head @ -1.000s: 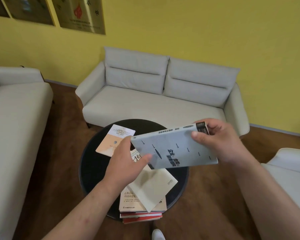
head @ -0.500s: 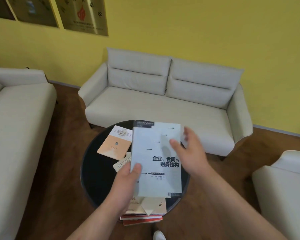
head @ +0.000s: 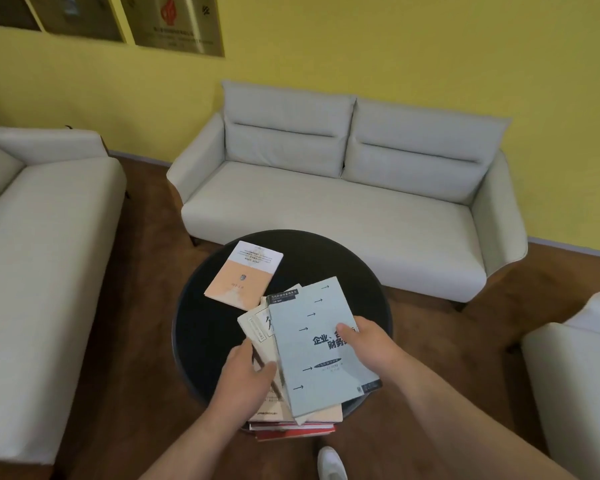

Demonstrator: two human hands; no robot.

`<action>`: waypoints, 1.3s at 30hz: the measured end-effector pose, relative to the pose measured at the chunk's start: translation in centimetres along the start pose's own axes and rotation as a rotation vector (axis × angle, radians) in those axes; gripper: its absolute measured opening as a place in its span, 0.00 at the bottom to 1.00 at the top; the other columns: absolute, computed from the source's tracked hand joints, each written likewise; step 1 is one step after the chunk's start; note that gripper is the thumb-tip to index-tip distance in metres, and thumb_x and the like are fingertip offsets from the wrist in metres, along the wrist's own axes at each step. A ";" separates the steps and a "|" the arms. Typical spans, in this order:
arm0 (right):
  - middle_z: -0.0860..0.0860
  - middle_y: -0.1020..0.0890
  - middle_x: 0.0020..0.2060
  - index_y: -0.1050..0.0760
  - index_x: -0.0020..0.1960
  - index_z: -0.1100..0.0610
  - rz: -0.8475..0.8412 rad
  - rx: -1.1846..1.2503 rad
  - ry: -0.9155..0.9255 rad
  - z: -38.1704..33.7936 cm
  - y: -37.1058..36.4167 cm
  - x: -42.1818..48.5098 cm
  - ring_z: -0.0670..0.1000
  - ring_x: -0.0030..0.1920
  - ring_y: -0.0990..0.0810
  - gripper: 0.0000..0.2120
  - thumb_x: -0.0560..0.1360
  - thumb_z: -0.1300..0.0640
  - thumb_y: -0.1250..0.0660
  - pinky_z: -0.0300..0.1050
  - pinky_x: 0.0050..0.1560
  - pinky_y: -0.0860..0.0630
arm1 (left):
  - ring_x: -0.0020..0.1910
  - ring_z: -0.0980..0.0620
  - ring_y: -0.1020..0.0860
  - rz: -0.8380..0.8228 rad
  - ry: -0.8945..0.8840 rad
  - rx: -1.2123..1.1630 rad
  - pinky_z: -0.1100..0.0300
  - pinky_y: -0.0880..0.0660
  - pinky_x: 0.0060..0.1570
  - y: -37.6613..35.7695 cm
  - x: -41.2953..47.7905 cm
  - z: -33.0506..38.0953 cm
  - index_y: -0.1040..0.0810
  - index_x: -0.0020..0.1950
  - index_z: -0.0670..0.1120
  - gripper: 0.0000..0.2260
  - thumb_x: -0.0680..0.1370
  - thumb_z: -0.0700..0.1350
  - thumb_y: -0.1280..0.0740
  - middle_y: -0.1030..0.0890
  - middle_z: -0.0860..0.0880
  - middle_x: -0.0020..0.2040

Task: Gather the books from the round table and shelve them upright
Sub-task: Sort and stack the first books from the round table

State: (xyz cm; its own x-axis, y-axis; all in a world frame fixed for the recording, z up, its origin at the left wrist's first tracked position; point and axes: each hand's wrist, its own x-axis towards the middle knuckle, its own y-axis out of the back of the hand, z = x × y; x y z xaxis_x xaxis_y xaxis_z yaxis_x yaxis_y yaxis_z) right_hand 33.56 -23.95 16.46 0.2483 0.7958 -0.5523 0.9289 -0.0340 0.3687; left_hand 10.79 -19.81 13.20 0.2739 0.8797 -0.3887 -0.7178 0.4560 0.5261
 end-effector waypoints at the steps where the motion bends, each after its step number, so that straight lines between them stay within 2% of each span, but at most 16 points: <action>1: 0.45 0.17 0.53 0.27 0.56 0.47 0.005 0.015 0.002 0.4 -0.2 -0.1 0.46 0.49 0.17 0.06 0.84 0.48 0.42 0.39 0.42 0.24 | 0.57 0.56 0.26 -0.004 -0.020 -0.003 0.55 0.24 0.58 -0.1 0.3 0.3 0.31 0.69 0.57 0.18 0.80 0.50 0.34 0.28 0.54 0.61; 3: 0.43 0.19 0.53 0.31 0.60 0.48 0.023 0.055 0.010 1.3 -0.8 -0.2 0.44 0.49 0.18 0.07 0.83 0.49 0.40 0.36 0.41 0.25 | 0.61 0.55 0.28 -0.048 -0.028 -0.059 0.60 0.24 0.54 -0.2 0.8 1.0 0.36 0.73 0.59 0.20 0.82 0.50 0.37 0.32 0.54 0.62; 5: 0.41 0.21 0.55 0.35 0.66 0.48 0.032 0.090 0.006 2.2 -1.5 -0.4 0.44 0.51 0.19 0.13 0.83 0.49 0.40 0.35 0.41 0.24 | 0.60 0.56 0.30 -0.114 0.004 -0.122 0.68 0.28 0.45 -0.2 1.4 1.4 0.42 0.78 0.58 0.23 0.83 0.51 0.40 0.36 0.52 0.67; 6: 0.40 0.21 0.56 0.36 0.68 0.48 0.040 0.097 0.004 2.6 -1.8 -0.4 0.44 0.52 0.18 0.15 0.83 0.48 0.40 0.35 0.42 0.24 | 0.60 0.56 0.30 -0.128 0.013 -0.148 0.69 0.28 0.45 -0.2 1.7 1.3 0.44 0.79 0.57 0.24 0.84 0.51 0.41 0.37 0.51 0.70; 9: 0.41 0.21 0.57 0.34 0.67 0.50 0.081 0.125 0.008 3.2 -2.5 -0.3 0.45 0.53 0.19 0.15 0.83 0.47 0.39 0.36 0.42 0.24 | 0.58 0.55 0.26 -0.139 0.032 -0.268 0.63 0.24 0.50 -0.4 2.2 1.0 0.43 0.78 0.56 0.23 0.84 0.51 0.42 0.38 0.52 0.70; 11: 0.42 0.20 0.57 0.32 0.65 0.50 0.085 0.148 -0.003 3.2 -2.8 -0.3 0.44 0.52 0.19 0.13 0.82 0.49 0.38 0.35 0.40 0.25 | 0.60 0.52 0.25 -0.150 0.066 -0.357 0.55 0.21 0.57 -0.5 2.2 0.7 0.42 0.78 0.59 0.22 0.84 0.52 0.43 0.38 0.54 0.68; 13: 0.43 0.20 0.58 0.32 0.65 0.50 0.068 0.161 -0.012 3.2 -3.2 -0.3 0.44 0.51 0.18 0.13 0.82 0.49 0.36 0.35 0.39 0.23 | 0.64 0.48 0.24 -0.176 0.092 -0.463 0.45 0.22 0.62 -0.6 2.4 0.0 0.39 0.76 0.63 0.21 0.83 0.55 0.42 0.34 0.54 0.71; 15: 0.44 0.20 0.59 0.32 0.65 0.48 0.064 0.185 -0.019 3.1 -3.6 -0.2 0.45 0.52 0.18 0.14 0.81 0.50 0.36 0.36 0.39 0.22 | 0.64 0.46 0.21 -0.207 0.078 -0.570 0.41 0.22 0.61 -0.8 2.7 -0.5 0.35 0.72 0.68 0.20 0.81 0.55 0.40 0.28 0.52 0.71; 17: 0.43 0.20 0.60 0.33 0.65 0.46 0.054 0.198 -0.017 2.9 -4.0 -0.1 0.45 0.53 0.18 0.13 0.82 0.50 0.37 0.35 0.39 0.22 | 0.62 0.46 0.19 -0.226 0.073 -0.652 0.41 0.21 0.59 -0.7 2.5 -0.2 0.33 0.68 0.70 0.17 0.84 0.49 0.42 0.22 0.53 0.66; 19: 0.41 0.21 0.57 0.34 0.65 0.43 0.040 0.214 -0.009 2.7 -4.3 -0.1 0.43 0.52 0.19 0.12 0.83 0.51 0.38 0.34 0.37 0.23 | 0.60 0.47 0.18 -0.233 0.085 -0.703 0.41 0.21 0.59 -0.6 2.3 0.0 0.35 0.69 0.67 0.18 0.85 0.45 0.43 0.19 0.54 0.64; 22: 0.40 0.20 0.58 0.35 0.66 0.42 0.030 0.243 -0.026 2.5 -4.5 -0.1 0.44 0.53 0.18 0.13 0.84 0.53 0.40 0.35 0.40 0.22 | 0.59 0.45 0.17 -0.242 0.103 -0.737 0.39 0.21 0.58 -0.5 2.5 -0.2 0.37 0.72 0.65 0.20 0.85 0.45 0.42 0.20 0.52 0.65; 25: 0.43 0.18 0.60 0.35 0.68 0.40 -0.036 0.244 -0.042 2.6 -4.3 0.5 0.47 0.55 0.15 0.15 0.84 0.53 0.40 0.42 0.47 0.18 | 0.58 0.44 0.16 -0.300 0.112 -0.750 0.38 0.21 0.59 -0.4 2.7 0.0 0.40 0.71 0.69 0.21 0.84 0.46 0.41 0.20 0.52 0.65; 29: 0.42 0.18 0.60 0.36 0.70 0.37 -0.080 0.186 -0.036 1.9 -4.1 0.7 0.47 0.56 0.16 0.18 0.83 0.53 0.39 0.43 0.49 0.18 | 0.58 0.44 0.17 -0.330 0.129 -0.768 0.38 0.22 0.60 0.3 3.3 0.3 0.39 0.68 0.71 0.21 0.84 0.47 0.40 0.20 0.51 0.65; 33: 0.48 0.23 0.65 0.36 0.69 0.42 0.052 0.135 -0.005 1.9 -5.5 1.5 0.48 0.56 0.19 0.16 0.83 0.50 0.39 0.39 0.45 0.22 | 0.57 0.44 0.16 -0.331 0.145 -0.795 0.38 0.21 0.58 0.7 3.7 0.7 0.33 0.61 0.72 0.17 0.84 0.47 0.41 0.18 0.50 0.63; 36: 0.51 0.23 0.63 0.35 0.69 0.47 0.168 0.280 -0.042 1.8 -6.5 1.2 0.47 0.51 0.17 0.15 0.83 0.51 0.39 0.35 0.37 0.23 | 0.58 0.43 0.17 -0.295 0.143 -0.892 0.36 0.22 0.59 0.3 3.4 0.2 0.30 0.68 0.66 0.17 0.84 0.47 0.41 0.18 0.49 0.64; 39: 0.50 0.19 0.57 0.37 0.70 0.47 0.157 0.370 -0.103 1.6 -6.6 0.4 0.47 0.48 0.16 0.15 0.84 0.51 0.40 0.36 0.34 0.22 | 0.61 0.40 0.18 -0.325 0.137 -0.950 0.35 0.25 0.62 0.1 3.1 -0.1 0.32 0.71 0.65 0.20 0.84 0.44 0.42 0.19 0.48 0.66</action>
State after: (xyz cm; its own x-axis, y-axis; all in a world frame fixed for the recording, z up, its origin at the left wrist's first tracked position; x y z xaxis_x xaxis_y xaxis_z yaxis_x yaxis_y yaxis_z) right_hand 27.94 -24.42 12.57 0.4034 0.6998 -0.5895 0.9090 -0.3802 0.1708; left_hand 11.52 -17.10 11.98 0.5136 0.6817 -0.5211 -0.8500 0.3216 -0.4172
